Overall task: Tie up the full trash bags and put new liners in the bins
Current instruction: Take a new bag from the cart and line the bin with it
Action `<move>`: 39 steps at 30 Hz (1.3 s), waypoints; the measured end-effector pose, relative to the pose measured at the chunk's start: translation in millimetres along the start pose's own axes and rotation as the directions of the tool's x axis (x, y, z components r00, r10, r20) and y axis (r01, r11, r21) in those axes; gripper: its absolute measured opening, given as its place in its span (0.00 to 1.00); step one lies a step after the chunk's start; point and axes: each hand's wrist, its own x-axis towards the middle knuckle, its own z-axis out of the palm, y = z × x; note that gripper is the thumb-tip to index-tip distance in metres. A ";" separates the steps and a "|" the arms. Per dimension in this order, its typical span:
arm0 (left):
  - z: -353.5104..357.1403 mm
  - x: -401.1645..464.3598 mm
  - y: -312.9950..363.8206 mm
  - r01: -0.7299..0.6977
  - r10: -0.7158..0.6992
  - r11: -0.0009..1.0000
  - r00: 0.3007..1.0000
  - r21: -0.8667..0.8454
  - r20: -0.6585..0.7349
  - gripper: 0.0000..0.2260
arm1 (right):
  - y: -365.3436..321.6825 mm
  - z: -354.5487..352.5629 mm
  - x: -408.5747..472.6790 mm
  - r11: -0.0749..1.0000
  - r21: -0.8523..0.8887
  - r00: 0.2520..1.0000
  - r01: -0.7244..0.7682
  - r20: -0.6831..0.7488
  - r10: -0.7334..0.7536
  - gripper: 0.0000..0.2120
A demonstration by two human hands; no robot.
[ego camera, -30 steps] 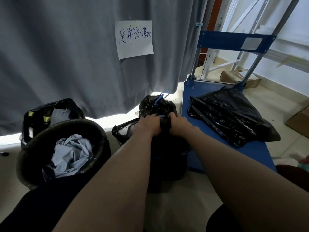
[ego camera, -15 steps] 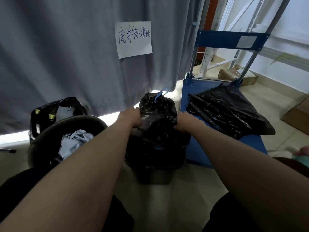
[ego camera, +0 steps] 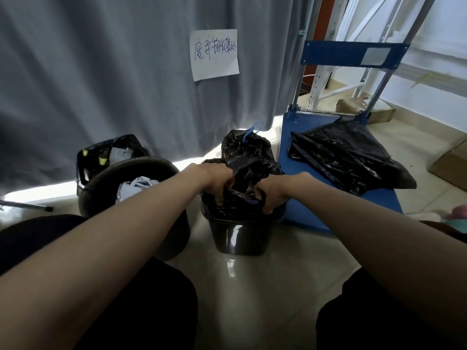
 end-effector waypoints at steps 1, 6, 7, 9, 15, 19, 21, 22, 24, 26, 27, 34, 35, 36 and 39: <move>1.4 0.7 -0.8 0.003 -0.002 1.000 1.000 0.017 -0.022 0.20 | 0.2 1.5 1.0 1.000 -0.019 1.000 0.003 -0.017 -0.004 0.14; 3.1 6.0 0.1 0.020 -0.008 0.998 0.983 0.065 -0.184 0.08 | 1.5 9.8 16.6 0.999 -0.027 0.996 0.034 -0.082 -0.036 0.12; 2.6 8.5 -0.2 0.026 -0.007 0.997 0.971 0.075 -0.238 0.06 | 1.4 10.8 21.7 0.999 -0.009 0.995 0.030 -0.091 -0.031 0.12; 1.7 13.0 -0.6 0.040 -0.011 0.996 0.940 0.076 -0.340 0.03 | -0.4 12.2 33.9 0.998 0.043 0.993 0.036 -0.110 -0.031 0.14; 19.2 25.9 -5.4 0.009 -0.010 1.000 0.995 -0.013 -0.103 0.07 | -2.1 22.2 57.1 0.988 -0.153 0.999 0.014 0.047 -0.006 0.23; 47.4 37.3 6.2 0.031 -0.053 0.995 0.970 0.097 0.239 0.16 | -5.9 20.7 56.1 0.925 -0.379 0.982 0.016 0.178 0.056 0.20; 45.9 40.7 6.8 0.054 -0.086 0.991 0.960 0.124 0.267 0.16 | -6.4 12.7 57.6 0.940 -0.340 0.990 0.010 0.137 0.039 0.18; 40.9 41.0 4.7 0.060 -0.085 0.991 0.972 0.118 0.220 0.16 | -5.3 8.2 58.1 0.957 -0.289 0.995 0.001 0.097 0.028 0.18; 27.4 41.4 -1.9 0.042 -0.045 0.998 0.997 0.056 0.061 0.15 | 1.7 3.4 58.9 0.988 -0.154 1.000 -0.013 0.000 0.013 0.17; 15.6 38.7 -6.3 0.002 -0.003 1.000 0.999 -0.028 -0.051 0.14 | 7.4 2.7 53.4 0.996 -0.089 0.993 -0.023 -0.114 0.013 0.15; 11.8 35.6 -6.4 -0.016 0.012 0.998 0.997 -0.058 -0.074 0.13 | 10.9 4.7 49.2 0.995 -0.098 0.986 -0.025 -0.168 0.008 0.15; 19.7 5.9 -9.2 -0.103 0.082 0.990 0.977 -0.098 -0.195 0.10 | 28.3 14.9 8.5 0.999 -0.005 0.950 -0.049 -0.309 0.045 0.07; 20.8 1.3 -9.0 -0.122 0.100 0.989 0.972 -0.089 -0.214 0.09 | 28.6 15.4 3.6 0.999 0.016 0.945 -0.030 -0.326 0.033 0.06; 20.6 -2.9 -8.7 -0.141 0.119 0.986 0.966 -0.085 -0.229 0.09 | 28.1 15.4 -1.0 0.999 0.045 0.942 0.001 -0.337 0.014 0.06; 19.3 -14.1 -7.9 -0.187 0.146 0.973 0.952 -0.135 -0.270 0.11 | 22.0 17.2 -12.8 0.990 0.084 0.949 0.117 -0.304 -0.087 0.03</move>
